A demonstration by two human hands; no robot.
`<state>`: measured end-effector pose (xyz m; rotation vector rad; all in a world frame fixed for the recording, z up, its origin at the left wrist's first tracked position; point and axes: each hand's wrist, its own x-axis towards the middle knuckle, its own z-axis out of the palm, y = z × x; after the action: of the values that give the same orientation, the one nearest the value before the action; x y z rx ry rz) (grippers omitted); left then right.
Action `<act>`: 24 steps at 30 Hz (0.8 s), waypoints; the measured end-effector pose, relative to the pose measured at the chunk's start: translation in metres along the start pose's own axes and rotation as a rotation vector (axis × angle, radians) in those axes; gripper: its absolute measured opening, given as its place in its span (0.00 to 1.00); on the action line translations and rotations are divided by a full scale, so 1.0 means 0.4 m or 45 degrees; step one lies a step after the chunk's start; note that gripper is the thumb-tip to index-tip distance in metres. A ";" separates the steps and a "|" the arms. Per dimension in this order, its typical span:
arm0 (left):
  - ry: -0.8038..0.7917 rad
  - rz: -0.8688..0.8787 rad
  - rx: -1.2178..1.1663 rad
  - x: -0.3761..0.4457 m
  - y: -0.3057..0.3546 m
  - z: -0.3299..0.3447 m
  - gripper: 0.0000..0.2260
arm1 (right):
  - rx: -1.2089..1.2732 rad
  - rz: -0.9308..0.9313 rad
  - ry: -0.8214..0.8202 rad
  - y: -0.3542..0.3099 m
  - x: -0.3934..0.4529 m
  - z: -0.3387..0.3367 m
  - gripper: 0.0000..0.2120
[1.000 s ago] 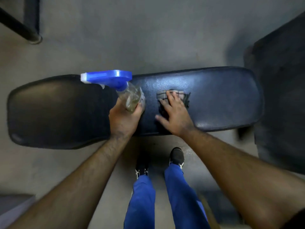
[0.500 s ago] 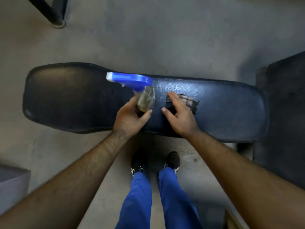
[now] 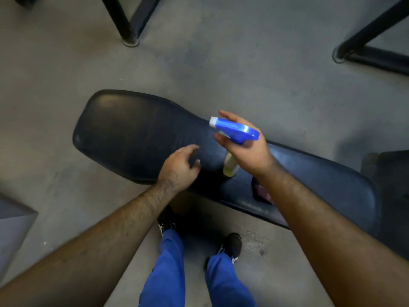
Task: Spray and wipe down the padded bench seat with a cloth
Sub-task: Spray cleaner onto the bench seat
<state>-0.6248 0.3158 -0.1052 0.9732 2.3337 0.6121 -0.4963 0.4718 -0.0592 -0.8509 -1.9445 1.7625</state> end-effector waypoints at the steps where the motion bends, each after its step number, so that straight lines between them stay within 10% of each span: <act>1: 0.009 -0.015 -0.012 0.012 -0.014 -0.016 0.20 | -0.017 -0.006 0.011 -0.007 0.014 0.016 0.17; 6: 0.055 -0.047 -0.071 0.072 -0.125 -0.115 0.18 | -0.225 -0.041 0.092 -0.044 0.084 0.148 0.05; 14: 0.176 -0.243 0.067 0.169 -0.443 -0.319 0.20 | -0.943 0.071 -0.011 -0.169 0.264 0.466 0.21; 24: 0.310 -0.259 0.326 0.280 -0.719 -0.334 0.38 | -1.085 0.170 -0.192 -0.134 0.446 0.765 0.23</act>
<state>-0.9198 0.1894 -0.2057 0.7896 2.7372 0.3740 -0.8355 0.3572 -0.0706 -1.1368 -2.8437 1.0237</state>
